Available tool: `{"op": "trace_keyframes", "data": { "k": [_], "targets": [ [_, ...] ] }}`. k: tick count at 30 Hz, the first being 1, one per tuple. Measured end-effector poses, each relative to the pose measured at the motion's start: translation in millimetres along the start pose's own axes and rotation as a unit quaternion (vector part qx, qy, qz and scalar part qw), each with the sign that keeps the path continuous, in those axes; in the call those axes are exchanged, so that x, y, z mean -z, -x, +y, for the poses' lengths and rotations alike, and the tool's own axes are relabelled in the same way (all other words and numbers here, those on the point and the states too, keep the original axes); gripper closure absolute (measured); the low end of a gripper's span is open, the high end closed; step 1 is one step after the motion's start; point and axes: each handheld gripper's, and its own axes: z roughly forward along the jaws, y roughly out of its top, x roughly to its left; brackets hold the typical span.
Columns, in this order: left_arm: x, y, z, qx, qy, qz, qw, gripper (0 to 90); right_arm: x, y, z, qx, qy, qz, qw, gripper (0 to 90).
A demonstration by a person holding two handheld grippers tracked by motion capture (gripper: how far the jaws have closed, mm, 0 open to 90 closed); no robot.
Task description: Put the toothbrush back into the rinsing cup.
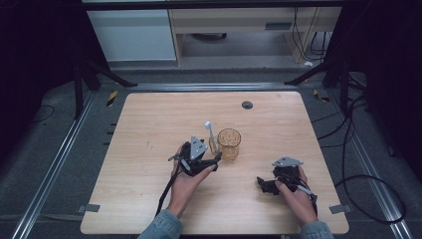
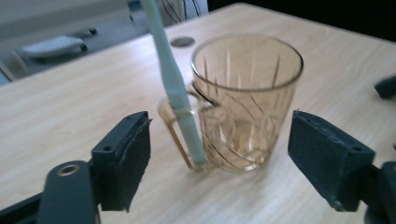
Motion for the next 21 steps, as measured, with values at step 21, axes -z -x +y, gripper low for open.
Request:
{"op": "trace_keyframes", "data": {
  "k": [21],
  "targets": [
    [1.1, 16.7, -3.4, -0.044, -0.114, -0.026, 0.9921, 9.5, 0.0, 0.0, 0.0, 0.0, 0.0, 0.0, 1.0, 0.4]
  ]
}}
